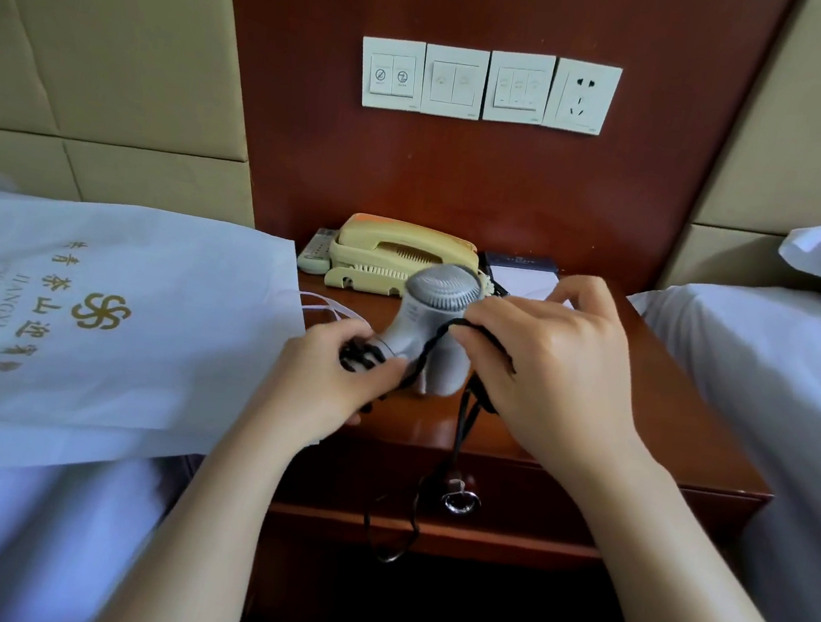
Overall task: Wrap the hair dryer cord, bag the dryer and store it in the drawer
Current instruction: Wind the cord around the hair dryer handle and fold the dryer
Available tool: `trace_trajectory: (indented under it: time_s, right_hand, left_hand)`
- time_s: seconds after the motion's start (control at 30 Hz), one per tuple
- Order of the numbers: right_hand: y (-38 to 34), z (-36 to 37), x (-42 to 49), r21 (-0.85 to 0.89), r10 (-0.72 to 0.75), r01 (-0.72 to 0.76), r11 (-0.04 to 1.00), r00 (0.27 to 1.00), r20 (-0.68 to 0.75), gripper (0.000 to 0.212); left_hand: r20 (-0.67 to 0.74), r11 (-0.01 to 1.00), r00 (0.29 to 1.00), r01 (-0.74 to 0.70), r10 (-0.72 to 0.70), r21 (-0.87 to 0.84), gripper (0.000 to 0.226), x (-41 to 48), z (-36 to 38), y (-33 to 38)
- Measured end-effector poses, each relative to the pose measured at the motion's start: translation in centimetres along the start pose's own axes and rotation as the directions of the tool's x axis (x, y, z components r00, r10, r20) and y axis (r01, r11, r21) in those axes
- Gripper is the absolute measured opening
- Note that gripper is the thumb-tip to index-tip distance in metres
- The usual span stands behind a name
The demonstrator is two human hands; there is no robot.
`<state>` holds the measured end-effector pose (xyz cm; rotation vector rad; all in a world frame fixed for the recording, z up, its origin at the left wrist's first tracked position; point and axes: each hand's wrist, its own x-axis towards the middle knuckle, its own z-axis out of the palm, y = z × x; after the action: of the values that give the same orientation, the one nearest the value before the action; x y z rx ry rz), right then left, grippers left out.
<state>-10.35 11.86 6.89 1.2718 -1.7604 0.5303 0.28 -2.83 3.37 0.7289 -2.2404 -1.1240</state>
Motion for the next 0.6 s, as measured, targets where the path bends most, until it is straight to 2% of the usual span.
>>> trace_trajectory:
  time_s: [0.17,0.23,0.3,0.4,0.47,0.53,0.6]
  right_hand:
    - [-0.4,0.3,-0.1,0.035,-0.038,0.039,0.999,0.999,-0.014,0.028]
    - [-0.9,0.3,0.0,0.034,-0.035,0.036,0.999,0.999,-0.030,0.030]
    - [-1.7,0.3,0.2,0.036,-0.052,0.053,0.998,0.998,-0.047,0.030]
    - [-2.3,0.5,0.2,0.055,-0.079,0.081,0.995,0.996,-0.037,0.027]
    - [-1.8,0.6,0.2,0.064,-0.050,0.050,0.997,0.999,-0.002,0.025]
    - [-0.8,0.6,0.2,0.076,0.020,-0.025,0.997,0.997,0.069,0.024]
    - [0.5,0.6,-0.1,0.061,0.079,-0.091,0.994,0.981,0.177,0.024]
  left_hand:
    - [0.080,0.972,0.997,-0.037,0.019,0.231,0.036,-0.1,1.1,0.3]
    - [0.081,0.925,0.997,-0.022,-0.010,0.379,0.040,0.0,1.6,0.9]
    - [0.080,0.890,0.997,-0.024,-0.014,0.456,0.038,0.3,2.0,1.5]
    - [0.078,0.913,0.997,-0.020,-0.013,0.408,0.026,0.3,2.5,1.7]
    - [0.071,0.931,0.997,-0.019,-0.008,0.366,0.037,0.1,2.6,1.4]
    - [0.025,0.902,0.999,-0.029,0.020,0.431,0.046,0.2,2.5,1.1]
    - [-0.027,0.882,0.998,-0.030,0.048,0.471,0.045,0.4,2.0,0.7]
